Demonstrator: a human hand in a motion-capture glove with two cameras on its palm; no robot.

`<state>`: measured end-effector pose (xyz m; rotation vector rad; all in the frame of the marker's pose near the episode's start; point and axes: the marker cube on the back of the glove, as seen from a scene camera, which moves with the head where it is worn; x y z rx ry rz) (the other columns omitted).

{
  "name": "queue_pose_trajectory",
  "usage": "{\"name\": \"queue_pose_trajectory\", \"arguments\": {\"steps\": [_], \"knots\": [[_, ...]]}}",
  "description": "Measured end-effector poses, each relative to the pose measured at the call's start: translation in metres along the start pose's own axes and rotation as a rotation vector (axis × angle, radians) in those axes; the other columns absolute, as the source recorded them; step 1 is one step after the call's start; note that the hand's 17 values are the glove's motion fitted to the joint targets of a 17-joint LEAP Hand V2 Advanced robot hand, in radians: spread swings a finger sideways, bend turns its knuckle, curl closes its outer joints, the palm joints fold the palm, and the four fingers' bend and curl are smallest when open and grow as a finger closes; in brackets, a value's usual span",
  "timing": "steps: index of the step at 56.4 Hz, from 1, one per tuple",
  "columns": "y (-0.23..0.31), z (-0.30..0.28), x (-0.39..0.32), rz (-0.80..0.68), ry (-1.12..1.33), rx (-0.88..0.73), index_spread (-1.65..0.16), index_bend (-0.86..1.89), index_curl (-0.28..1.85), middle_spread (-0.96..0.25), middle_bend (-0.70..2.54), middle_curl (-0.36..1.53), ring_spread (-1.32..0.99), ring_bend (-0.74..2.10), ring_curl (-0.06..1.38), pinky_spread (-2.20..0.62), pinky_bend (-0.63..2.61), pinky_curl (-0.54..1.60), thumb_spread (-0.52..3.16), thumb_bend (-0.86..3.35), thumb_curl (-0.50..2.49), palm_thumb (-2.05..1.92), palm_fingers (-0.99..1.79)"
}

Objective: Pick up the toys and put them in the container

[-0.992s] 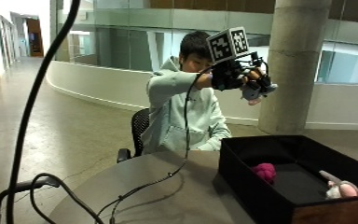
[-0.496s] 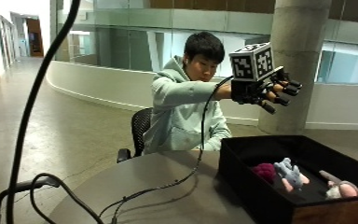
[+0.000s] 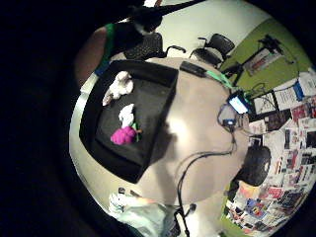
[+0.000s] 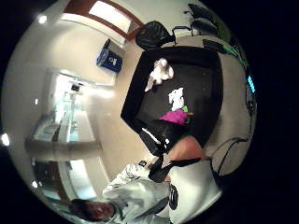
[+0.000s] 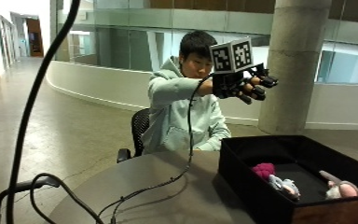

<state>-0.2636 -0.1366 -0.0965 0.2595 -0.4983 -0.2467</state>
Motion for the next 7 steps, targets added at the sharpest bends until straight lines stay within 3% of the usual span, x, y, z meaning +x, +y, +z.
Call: {"name": "queue_pose_trajectory", "arguments": {"steps": [7], "knots": [[0.016,-0.016,0.014,0.009,-0.002,0.072,-0.15,0.11,0.21,0.03,0.13,0.25,-0.03,0.26,0.34,-0.01,0.91,0.37,1.1,-0.02,0.36,0.12,-0.19]]}}
